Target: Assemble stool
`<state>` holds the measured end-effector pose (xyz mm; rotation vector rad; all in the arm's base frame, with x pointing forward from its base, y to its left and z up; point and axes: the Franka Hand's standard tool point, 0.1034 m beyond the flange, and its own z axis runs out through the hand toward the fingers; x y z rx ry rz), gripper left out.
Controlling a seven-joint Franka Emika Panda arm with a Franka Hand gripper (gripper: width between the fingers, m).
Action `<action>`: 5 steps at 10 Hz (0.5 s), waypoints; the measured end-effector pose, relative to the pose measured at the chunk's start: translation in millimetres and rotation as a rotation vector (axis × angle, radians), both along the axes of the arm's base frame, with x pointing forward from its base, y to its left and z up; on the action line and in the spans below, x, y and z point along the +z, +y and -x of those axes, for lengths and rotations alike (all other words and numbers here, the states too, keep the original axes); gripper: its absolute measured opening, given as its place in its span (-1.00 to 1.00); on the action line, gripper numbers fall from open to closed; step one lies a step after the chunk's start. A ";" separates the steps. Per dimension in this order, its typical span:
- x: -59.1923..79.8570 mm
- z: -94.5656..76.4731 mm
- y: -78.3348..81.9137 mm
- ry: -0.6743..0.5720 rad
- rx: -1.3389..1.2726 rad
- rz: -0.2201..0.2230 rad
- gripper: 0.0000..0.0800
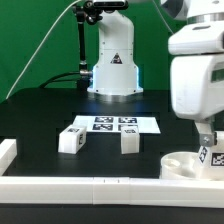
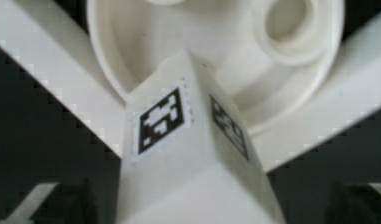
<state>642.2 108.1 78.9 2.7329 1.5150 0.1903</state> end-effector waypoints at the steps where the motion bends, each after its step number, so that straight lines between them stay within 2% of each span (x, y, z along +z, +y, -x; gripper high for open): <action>1: -0.5 -2.7 -0.9 -0.008 0.106 0.024 0.62; 5: -1.0 -3.5 -6.4 -0.020 0.421 0.111 0.62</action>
Offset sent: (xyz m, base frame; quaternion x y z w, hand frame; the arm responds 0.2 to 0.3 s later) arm 0.0020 0.0057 0.0032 -0.0152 -0.0087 -0.1643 0.9863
